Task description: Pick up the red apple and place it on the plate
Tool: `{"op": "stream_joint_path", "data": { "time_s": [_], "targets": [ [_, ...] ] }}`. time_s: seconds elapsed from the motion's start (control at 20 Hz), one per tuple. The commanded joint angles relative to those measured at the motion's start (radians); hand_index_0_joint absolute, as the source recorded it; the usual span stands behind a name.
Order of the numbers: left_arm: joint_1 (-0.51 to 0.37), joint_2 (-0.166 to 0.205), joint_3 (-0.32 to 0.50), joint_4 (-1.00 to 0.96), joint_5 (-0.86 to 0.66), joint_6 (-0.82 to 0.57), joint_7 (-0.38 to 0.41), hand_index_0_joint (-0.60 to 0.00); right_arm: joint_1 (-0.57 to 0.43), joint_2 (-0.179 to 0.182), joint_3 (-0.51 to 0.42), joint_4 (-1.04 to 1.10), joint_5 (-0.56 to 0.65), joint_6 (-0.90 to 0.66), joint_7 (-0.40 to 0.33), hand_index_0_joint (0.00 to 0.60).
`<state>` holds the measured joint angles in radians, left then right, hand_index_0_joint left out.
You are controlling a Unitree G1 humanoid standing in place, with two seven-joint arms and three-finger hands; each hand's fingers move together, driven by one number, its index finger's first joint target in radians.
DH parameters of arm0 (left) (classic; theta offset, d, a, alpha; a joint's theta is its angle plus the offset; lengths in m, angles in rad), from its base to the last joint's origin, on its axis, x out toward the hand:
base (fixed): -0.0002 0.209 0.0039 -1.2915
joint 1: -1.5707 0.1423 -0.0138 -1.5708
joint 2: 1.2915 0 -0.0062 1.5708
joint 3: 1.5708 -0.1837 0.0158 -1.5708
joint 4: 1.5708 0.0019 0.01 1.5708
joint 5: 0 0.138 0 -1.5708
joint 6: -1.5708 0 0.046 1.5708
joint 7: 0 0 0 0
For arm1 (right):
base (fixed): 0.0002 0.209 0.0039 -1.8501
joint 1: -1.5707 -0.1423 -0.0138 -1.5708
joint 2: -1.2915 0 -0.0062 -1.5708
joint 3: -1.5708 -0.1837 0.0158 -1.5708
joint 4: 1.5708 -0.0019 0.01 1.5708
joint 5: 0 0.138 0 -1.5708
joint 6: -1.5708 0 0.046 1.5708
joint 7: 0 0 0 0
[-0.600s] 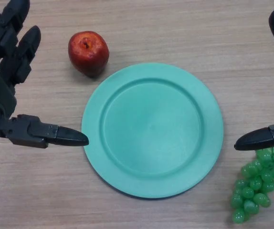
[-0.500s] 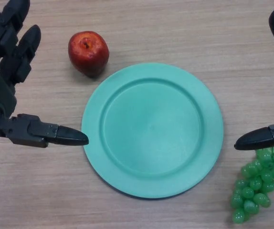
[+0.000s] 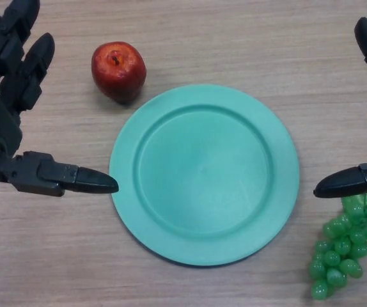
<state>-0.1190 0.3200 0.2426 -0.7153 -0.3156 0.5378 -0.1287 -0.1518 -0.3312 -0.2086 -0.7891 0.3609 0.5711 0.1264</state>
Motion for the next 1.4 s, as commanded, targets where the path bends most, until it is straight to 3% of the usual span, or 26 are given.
{"op": "stream_joint_path", "data": {
  "time_s": [0.05, 0.2, 0.4, 0.7, 1.0, 1.4],
  "targets": [
    [-0.027, 0.036, 0.056, -0.021, 0.011, -0.183, -0.014, 0.0, -0.032, -0.03, -0.046, -0.034, 0.033, -0.15, -0.011, 0.0],
    [-0.077, 0.062, 0.063, 0.065, -0.019, -0.208, 0.015, 0.0, -0.028, -0.026, -0.048, -0.043, 0.042, -0.155, -0.011, 0.0],
    [-0.187, 0.102, -0.009, 0.275, 0.079, -0.299, 0.01, 0.0, -0.019, -0.024, -0.048, -0.051, 0.053, -0.158, -0.013, 0.0],
    [-0.4, 0.07, -0.118, 0.748, 0.287, -0.573, 0.045, 0.0, 0.002, -0.013, -0.056, -0.086, 0.078, -0.168, -0.021, 0.0],
    [-0.6, 0.025, -0.16, 1.126, 0.334, -0.751, 0.126, 0.0, 0.042, -0.015, -0.09, -0.113, 0.102, -0.177, -0.02, 0.0],
    [-0.795, -0.028, -0.191, 1.542, 0.391, -0.895, 0.201, 0.0, 0.063, -0.016, -0.151, -0.101, 0.124, -0.197, -0.006, 0.0]
  ]
}}
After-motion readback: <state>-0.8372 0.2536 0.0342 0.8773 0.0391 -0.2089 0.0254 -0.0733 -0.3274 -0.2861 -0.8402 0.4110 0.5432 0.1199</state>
